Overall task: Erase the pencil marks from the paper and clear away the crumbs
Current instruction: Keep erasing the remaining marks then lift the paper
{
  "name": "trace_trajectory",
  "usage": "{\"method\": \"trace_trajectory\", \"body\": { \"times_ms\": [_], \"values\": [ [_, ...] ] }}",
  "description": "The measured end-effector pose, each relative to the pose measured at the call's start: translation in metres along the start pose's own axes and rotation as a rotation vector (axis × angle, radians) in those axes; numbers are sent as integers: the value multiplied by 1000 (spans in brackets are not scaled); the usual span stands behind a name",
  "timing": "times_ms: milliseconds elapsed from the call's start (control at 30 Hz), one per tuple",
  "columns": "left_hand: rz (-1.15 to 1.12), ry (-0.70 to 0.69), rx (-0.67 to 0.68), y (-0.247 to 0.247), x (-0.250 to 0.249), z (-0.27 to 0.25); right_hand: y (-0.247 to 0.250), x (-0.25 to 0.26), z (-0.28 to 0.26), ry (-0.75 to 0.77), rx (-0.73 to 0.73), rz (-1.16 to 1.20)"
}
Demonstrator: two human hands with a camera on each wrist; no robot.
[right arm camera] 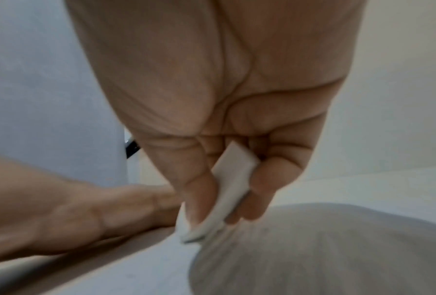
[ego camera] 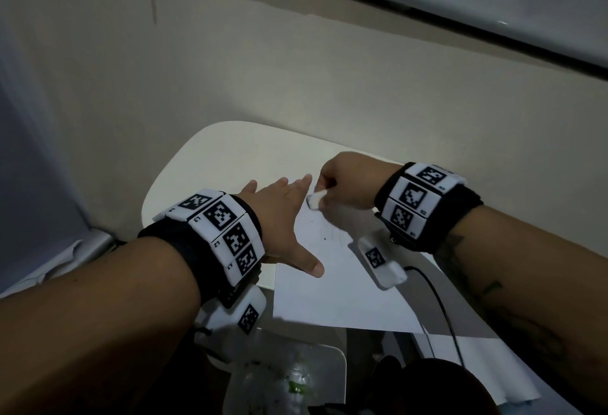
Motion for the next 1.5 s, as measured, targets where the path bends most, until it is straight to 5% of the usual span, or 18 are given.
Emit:
{"method": "trace_trajectory", "body": {
  "times_ms": [133, 367, 567, 833, 1167, 1400, 1500],
  "values": [
    [-15, 6, -7, -2, 3, 3, 7, -1, 7, -8, -102, 11],
    [-50, -18, -36, -2, 2, 6, -8, 13, -13, 85, 56, 57],
    [-10, 14, -19, -2, 2, 3, 12, 9, 11, 13, -119, -41],
    [-40, -11, -35, 0, 0, 3, -5, 24, -13, 131, 90, 13],
    [-16, -9, -20, -1, 0, 2, 2, 9, -1, 43, -83, 24],
    [93, -1, 31, -4, -3, 2, -14, 9, -35, 75, 216, 28],
    [90, 11, 18, 0, -6, 0, 5, 0, -23, 30, 36, 53]
  ]
}}
Point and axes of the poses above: each hand's wrist, its own z-axis towards the middle knuckle, its own y-axis out of the back of the hand, x = y × z, the point moved 8 cm from there along z, towards the middle knuckle
